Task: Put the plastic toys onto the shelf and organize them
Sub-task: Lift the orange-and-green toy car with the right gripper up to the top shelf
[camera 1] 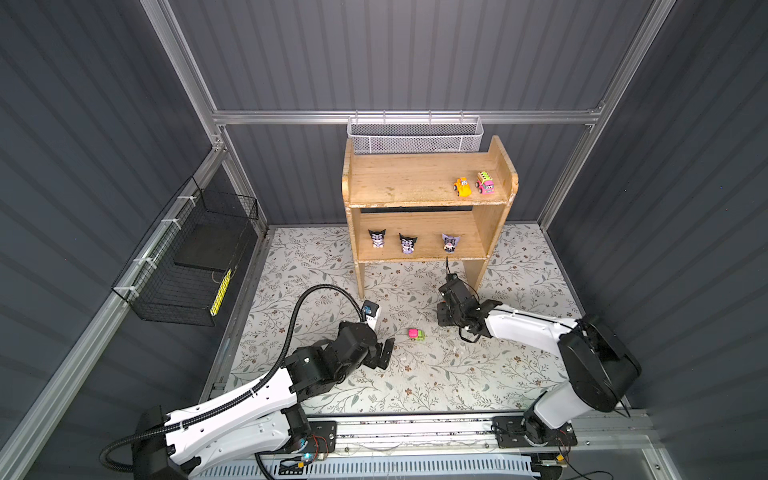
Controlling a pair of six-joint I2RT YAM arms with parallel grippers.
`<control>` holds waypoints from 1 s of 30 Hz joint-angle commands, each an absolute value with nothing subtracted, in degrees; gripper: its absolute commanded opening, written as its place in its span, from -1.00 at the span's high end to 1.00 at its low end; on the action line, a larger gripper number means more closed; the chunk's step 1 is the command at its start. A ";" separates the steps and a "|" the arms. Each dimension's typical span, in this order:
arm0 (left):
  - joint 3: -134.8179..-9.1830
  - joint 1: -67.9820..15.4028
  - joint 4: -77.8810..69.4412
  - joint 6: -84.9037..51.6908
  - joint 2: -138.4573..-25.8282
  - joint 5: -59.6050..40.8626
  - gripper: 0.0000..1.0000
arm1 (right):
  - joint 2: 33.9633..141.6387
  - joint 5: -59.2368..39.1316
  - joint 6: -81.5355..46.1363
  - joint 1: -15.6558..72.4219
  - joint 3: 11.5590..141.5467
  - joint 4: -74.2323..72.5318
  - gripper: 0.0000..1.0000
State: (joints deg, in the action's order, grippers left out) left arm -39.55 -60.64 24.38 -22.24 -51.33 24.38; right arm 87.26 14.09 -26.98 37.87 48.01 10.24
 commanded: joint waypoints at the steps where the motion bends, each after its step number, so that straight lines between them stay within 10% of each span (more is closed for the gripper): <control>1: -41.00 -60.21 24.29 -21.20 -49.84 24.25 -1.00 | 82.01 16.59 -27.48 39.64 48.89 19.15 0.37; 16: -49.36 -60.21 24.49 -17.16 -50.84 23.43 -0.99 | 60.88 29.37 -27.47 51.37 71.54 49.33 0.35; 30: -57.70 -60.21 25.95 -13.77 -54.28 23.11 -0.99 | 72.95 35.01 -14.29 52.25 103.16 54.46 0.33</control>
